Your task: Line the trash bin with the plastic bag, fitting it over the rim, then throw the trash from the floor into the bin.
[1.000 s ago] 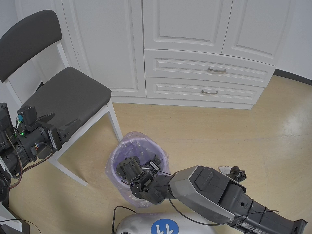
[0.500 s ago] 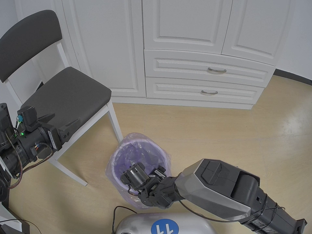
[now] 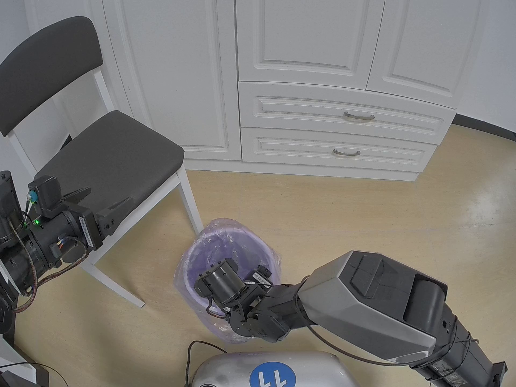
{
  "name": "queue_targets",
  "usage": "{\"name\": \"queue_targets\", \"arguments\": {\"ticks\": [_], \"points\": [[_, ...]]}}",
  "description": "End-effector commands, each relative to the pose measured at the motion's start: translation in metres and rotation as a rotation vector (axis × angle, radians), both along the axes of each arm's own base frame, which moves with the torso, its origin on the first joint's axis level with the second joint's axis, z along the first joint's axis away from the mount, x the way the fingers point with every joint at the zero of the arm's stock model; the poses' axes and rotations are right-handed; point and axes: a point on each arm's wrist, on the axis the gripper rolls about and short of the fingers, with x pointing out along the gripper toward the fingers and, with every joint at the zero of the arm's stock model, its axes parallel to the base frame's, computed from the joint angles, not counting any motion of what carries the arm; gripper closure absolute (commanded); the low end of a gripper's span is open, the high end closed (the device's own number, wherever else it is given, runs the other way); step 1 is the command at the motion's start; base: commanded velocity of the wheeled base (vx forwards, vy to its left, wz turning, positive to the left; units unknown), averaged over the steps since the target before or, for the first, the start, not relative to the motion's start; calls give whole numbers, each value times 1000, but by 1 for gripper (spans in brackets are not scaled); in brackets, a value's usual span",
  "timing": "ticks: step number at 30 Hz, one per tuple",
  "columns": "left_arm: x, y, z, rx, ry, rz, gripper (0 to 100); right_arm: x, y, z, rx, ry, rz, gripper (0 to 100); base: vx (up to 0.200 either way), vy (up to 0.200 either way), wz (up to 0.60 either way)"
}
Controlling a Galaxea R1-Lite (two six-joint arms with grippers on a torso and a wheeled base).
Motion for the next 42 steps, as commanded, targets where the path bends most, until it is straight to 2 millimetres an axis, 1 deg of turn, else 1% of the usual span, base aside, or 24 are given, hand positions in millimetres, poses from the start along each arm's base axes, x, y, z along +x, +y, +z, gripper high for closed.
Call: {"name": "queue_targets", "arguments": {"ticks": [1,2,4,8,11,19,24,32,35,42], "points": [[0,0,-1,0,2,0,0,0,1,12,20,-16,2,0,0,0,0],[0,0,-1,0,2,0,0,0,1,12,20,-16,2,0,0,0,0],[0,0,0,-1,1,0,0,-7,3,11,11,-6,14,0,0,0,0],[0,0,0,-1,1,0,0,-15,2,7,-7,6,26,0,0,0,0],[-1,0,0,1,-1,0,0,-16,2,3,-18,14,28,0,0,0,0],[-1,0,0,-2,-7,0,0,-14,0,-3,-23,37,40,0,0,0,0],[0,0,0,-4,-16,0,0,-7,-4,-11,-28,45,27,0,0,0,0],[1,0,-1,-4,-14,0,0,-3,-2,-9,-11,49,38,0,0,0,0],[1,0,-1,-4,-13,0,0,-6,-1,-11,-13,53,42,0,0,0,0],[1,0,-1,-4,-13,0,0,-22,6,-10,-3,68,71,0,0,0,0]]}}
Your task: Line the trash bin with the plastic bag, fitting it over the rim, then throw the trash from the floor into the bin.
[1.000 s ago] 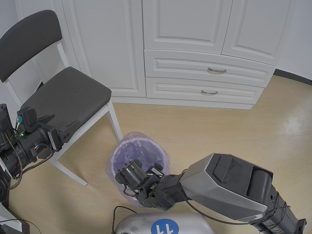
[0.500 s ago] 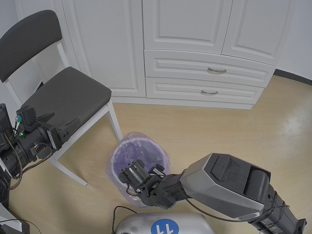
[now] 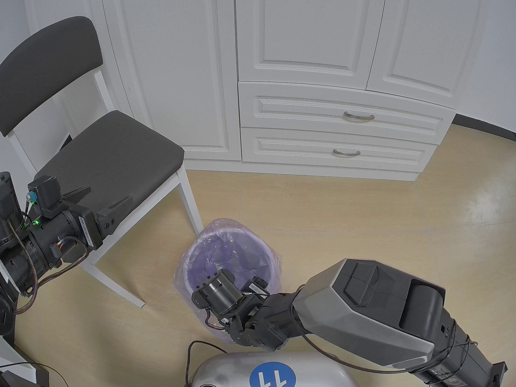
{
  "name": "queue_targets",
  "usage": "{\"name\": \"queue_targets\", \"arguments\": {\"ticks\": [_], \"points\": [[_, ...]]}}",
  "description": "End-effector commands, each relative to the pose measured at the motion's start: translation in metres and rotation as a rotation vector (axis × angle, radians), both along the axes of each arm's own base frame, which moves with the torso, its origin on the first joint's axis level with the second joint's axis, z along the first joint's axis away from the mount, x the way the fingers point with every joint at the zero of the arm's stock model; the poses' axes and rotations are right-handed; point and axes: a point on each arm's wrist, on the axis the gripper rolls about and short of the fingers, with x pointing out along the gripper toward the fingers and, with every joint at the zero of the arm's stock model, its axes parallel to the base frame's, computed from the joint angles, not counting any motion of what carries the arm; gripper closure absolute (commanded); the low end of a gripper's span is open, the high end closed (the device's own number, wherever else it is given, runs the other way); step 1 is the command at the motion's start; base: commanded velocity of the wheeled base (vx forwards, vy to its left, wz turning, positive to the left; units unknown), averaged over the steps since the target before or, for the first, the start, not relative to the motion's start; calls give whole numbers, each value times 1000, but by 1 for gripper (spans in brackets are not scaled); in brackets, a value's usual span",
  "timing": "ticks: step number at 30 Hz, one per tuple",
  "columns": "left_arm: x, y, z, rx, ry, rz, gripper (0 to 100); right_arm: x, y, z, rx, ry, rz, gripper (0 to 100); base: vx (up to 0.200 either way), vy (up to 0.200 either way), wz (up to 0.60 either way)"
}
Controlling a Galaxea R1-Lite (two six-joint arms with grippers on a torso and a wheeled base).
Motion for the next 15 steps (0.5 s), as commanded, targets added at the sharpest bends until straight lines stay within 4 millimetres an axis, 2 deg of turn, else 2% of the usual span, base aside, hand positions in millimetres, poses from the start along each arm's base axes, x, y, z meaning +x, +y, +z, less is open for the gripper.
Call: {"name": "queue_targets", "arguments": {"ticks": [1,9,15], "points": [[0,0,0,0,2,0,0,-9,3,-1,-2,14,25,0,0,0,0],[0,0,0,0,2,0,0,-14,4,-2,-5,24,41,0,0,0,0],[1,0,-1,0,4,0,0,-9,-1,1,-7,29,26,0,0,0,0]]}}
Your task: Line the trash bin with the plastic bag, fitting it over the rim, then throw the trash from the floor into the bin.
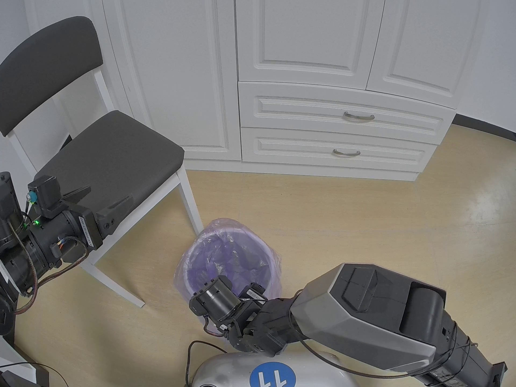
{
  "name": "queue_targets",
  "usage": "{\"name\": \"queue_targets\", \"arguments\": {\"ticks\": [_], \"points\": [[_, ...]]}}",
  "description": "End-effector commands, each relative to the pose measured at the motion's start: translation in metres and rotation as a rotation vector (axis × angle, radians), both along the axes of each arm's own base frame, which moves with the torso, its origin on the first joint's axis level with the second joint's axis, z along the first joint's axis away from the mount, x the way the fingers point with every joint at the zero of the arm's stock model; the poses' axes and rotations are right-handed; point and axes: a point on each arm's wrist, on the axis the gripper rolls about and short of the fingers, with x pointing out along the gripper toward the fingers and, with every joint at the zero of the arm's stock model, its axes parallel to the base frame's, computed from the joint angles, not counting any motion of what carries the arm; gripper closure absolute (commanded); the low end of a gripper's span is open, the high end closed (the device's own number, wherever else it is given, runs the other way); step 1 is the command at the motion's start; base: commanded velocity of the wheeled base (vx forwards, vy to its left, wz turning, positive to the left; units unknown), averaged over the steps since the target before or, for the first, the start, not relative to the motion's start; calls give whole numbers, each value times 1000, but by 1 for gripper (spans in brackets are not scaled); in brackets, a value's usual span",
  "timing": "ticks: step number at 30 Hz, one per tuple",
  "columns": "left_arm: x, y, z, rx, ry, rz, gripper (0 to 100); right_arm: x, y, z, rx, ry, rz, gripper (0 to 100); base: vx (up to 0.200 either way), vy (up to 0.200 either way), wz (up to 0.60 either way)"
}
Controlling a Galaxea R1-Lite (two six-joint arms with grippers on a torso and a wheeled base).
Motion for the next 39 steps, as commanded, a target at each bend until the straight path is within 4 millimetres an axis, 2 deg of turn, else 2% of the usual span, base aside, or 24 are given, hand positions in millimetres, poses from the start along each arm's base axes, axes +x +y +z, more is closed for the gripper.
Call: {"name": "queue_targets", "arguments": {"ticks": [1,6,7,11,17,18,19,22,24,27,29,33,34,35,39], "points": [[1,0,-1,0,4,0,0,3,-4,10,14,-5,-14,0,0,0,0],[1,0,-1,-1,6,-1,0,1,-17,39,77,-14,-60,0,0,0,0],[2,0,-1,0,7,0,0,-2,-25,54,102,-20,-83,0,0,0,0],[3,0,-2,1,13,0,0,-9,-45,85,157,-32,-128,0,0,0,0],[1,0,-1,0,7,2,0,-18,-95,123,171,-67,-221,0,0,0,0],[1,0,-1,0,7,2,0,-18,-98,126,172,-71,-227,0,0,0,0],[-1,1,-2,1,5,2,0,-18,-115,137,184,-93,-267,0,0,0,0],[-3,1,-1,3,1,1,0,-19,-141,157,231,-130,-338,0,0,0,0],[-5,2,-1,2,-3,1,0,-20,-154,166,269,-147,-372,0,0,0,0],[-7,3,-1,2,-5,8,0,-24,-188,181,345,-191,-434,0,0,0,0],[-7,5,-1,2,-5,15,0,-27,-207,183,353,-212,-466,0,0,0,0],[-13,7,2,-2,-24,21,0,-29,-258,194,422,-283,-593,0,0,0,0],[-13,7,2,-2,-24,21,0,-29,-258,194,422,-283,-593,0,0,0,0],[-17,8,3,-4,-33,20,0,-30,-280,198,487,-293,-639,0,0,0,0],[-28,7,5,-9,-59,3,0,-34,-311,202,671,-265,-703,0,0,0,0]]}}
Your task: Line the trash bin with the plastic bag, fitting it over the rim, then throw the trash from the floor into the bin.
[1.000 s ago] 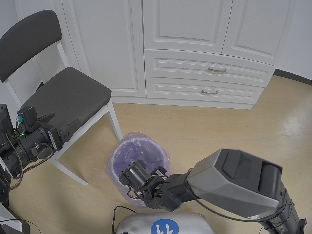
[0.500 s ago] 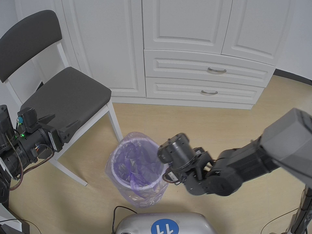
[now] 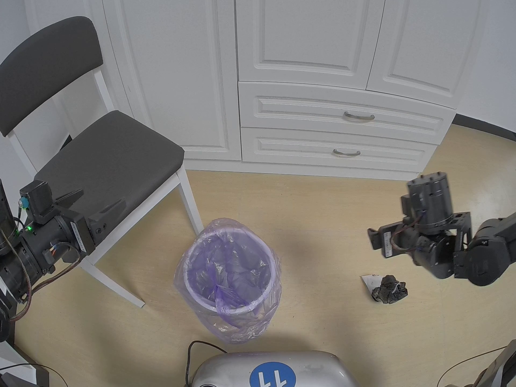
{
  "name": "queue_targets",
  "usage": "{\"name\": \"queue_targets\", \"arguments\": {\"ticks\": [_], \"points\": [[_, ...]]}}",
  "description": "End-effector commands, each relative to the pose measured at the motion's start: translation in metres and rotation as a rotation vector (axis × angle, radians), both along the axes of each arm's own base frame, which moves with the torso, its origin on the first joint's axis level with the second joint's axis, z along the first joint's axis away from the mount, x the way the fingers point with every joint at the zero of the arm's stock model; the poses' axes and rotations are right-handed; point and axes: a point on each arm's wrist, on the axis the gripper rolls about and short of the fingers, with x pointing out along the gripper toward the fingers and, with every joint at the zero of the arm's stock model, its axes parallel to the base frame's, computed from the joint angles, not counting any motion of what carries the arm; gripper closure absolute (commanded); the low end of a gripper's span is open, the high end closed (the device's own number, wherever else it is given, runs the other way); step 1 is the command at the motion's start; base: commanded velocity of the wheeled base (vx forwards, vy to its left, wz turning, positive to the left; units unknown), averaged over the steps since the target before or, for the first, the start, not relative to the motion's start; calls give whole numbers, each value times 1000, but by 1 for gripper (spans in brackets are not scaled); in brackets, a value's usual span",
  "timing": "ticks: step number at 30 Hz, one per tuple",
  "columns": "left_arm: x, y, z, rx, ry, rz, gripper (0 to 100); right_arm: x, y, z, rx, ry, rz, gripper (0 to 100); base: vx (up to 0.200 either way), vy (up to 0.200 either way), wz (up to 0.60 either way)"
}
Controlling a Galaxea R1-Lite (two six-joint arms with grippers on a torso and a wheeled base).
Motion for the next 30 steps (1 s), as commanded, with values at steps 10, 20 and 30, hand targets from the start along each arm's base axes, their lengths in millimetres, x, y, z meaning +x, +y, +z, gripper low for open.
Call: {"name": "queue_targets", "arguments": {"ticks": [10,20,30], "points": [[-32,3,-8,105,-53,-30,0,22,-107,-16,408,58,-193,0,0,0,0],[-36,4,-4,106,-77,-30,0,82,-155,-115,572,346,-271,0,0,0,0],[-39,5,-1,105,-96,-28,0,116,-159,-175,619,453,-267,0,0,0,0]]}}
